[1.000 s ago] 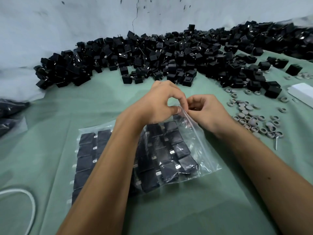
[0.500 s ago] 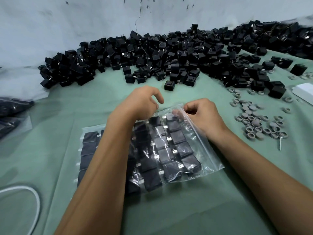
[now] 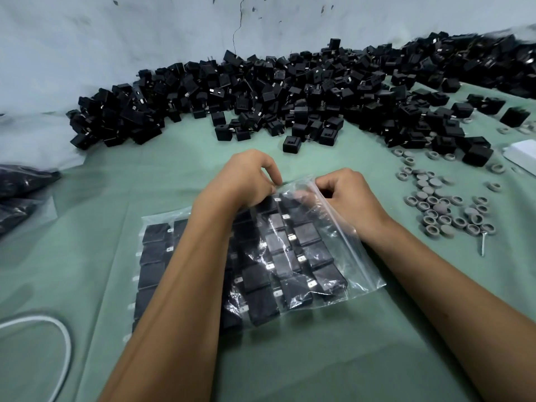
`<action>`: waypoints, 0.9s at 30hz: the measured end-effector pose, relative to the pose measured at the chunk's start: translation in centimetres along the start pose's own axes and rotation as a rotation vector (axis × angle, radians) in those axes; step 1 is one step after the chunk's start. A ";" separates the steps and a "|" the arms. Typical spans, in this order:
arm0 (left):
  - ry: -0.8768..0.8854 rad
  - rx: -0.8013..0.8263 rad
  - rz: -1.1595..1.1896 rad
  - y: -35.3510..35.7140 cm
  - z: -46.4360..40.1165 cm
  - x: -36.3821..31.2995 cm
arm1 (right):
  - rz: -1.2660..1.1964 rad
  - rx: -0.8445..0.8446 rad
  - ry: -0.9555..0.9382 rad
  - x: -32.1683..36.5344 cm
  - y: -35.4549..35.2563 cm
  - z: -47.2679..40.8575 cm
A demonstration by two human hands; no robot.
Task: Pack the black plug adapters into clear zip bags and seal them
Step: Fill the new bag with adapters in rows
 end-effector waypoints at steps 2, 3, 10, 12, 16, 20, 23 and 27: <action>-0.004 -0.049 0.014 0.0 0.0 0.0 | 0.000 -0.003 -0.002 0.0 -0.2 -0.1; -0.007 -0.073 0.017 -0.1 0.0 0.0 | -0.001 -0.010 -0.007 0.0 -0.3 -0.1; -0.016 -0.122 0.034 -0.2 0.0 0.0 | -0.001 -0.021 -0.019 0.1 -0.1 -0.1; -0.012 -0.077 0.025 -0.6 0.0 0.1 | -0.005 -0.014 -0.019 0.1 -0.1 -0.1; -0.005 0.083 -0.005 -1.6 0.5 0.8 | -0.043 -0.015 -0.022 0.1 -0.3 0.1; -0.004 0.146 0.009 -1.4 0.9 0.9 | -0.079 0.002 -0.037 0.3 -0.2 0.1; -0.012 0.141 0.014 -1.1 0.9 0.8 | -0.122 -0.122 0.011 -0.7 -0.7 -0.3; -0.019 0.119 -0.014 -1.0 0.8 0.6 | -0.162 -0.375 0.137 -2.8 -2.2 -0.7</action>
Point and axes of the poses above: each hand's wrist, its own z-axis away from the middle knuckle, its own y-axis out of the palm, x = y × z, the point moved 5 cm from there along -z, towards the middle knuckle, and after that the axes turned 5 degrees about -y, right-handed, at the moved point
